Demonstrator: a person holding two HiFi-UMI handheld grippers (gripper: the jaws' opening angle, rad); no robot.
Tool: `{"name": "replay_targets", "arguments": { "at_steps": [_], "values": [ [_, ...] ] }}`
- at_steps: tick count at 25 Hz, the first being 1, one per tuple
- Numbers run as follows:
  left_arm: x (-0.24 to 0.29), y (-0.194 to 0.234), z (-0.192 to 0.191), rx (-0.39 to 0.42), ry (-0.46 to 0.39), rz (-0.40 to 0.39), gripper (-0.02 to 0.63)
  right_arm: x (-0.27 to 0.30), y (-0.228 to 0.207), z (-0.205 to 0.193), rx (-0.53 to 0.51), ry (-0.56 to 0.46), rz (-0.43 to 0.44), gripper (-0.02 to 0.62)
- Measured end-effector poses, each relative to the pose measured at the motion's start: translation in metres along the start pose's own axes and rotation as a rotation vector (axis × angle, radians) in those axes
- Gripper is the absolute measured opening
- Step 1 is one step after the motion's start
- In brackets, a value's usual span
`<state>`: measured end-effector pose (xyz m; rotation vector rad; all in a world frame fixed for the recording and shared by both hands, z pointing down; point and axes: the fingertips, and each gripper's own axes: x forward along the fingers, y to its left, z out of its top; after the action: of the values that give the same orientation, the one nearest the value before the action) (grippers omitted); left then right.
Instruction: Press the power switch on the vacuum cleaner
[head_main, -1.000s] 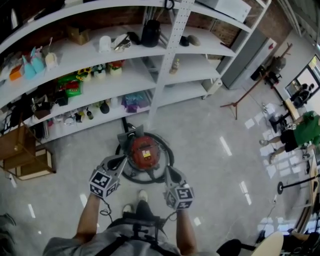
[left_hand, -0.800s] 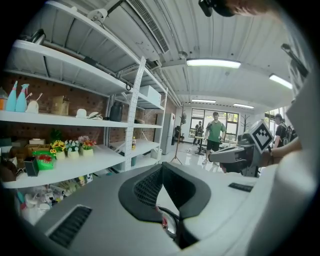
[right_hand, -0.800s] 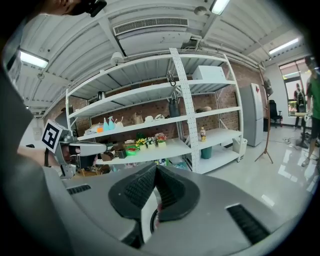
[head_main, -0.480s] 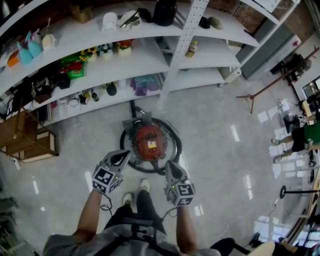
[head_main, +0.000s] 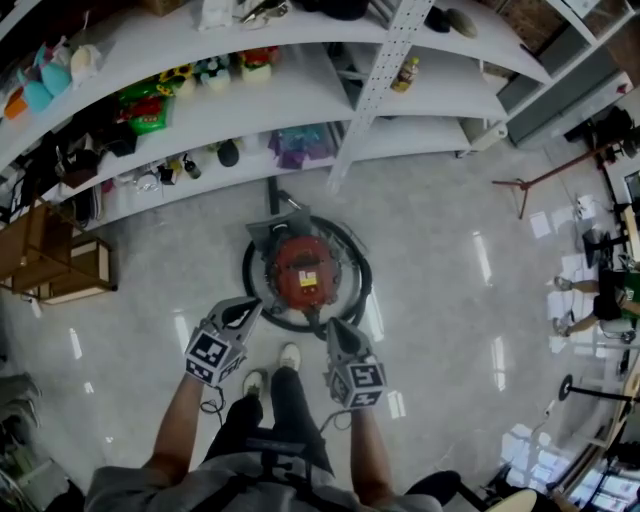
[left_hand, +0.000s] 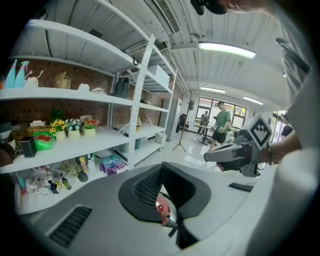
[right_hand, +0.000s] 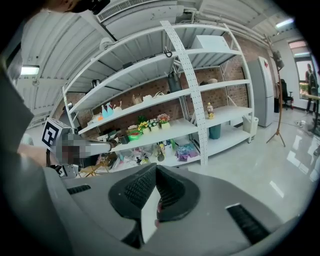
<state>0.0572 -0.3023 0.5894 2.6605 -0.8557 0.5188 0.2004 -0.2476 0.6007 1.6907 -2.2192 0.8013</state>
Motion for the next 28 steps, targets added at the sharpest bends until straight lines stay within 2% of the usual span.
{"name": "replay_targets", "arguments": {
  "at_steps": [5,13,28],
  "values": [
    [0.017,0.007,-0.024,-0.008,0.031,0.012,0.006,0.015,-0.017,-0.018,0.011,0.033,0.008,0.012],
    [0.039,0.016,-0.037,-0.013,0.014,0.023,0.006,0.034,-0.039,-0.042,0.014,0.042,-0.004,0.012],
    [0.061,0.017,-0.102,-0.02,0.012,0.031,0.006,0.061,-0.074,-0.112,0.013,0.047,-0.045,0.012]
  ]
}}
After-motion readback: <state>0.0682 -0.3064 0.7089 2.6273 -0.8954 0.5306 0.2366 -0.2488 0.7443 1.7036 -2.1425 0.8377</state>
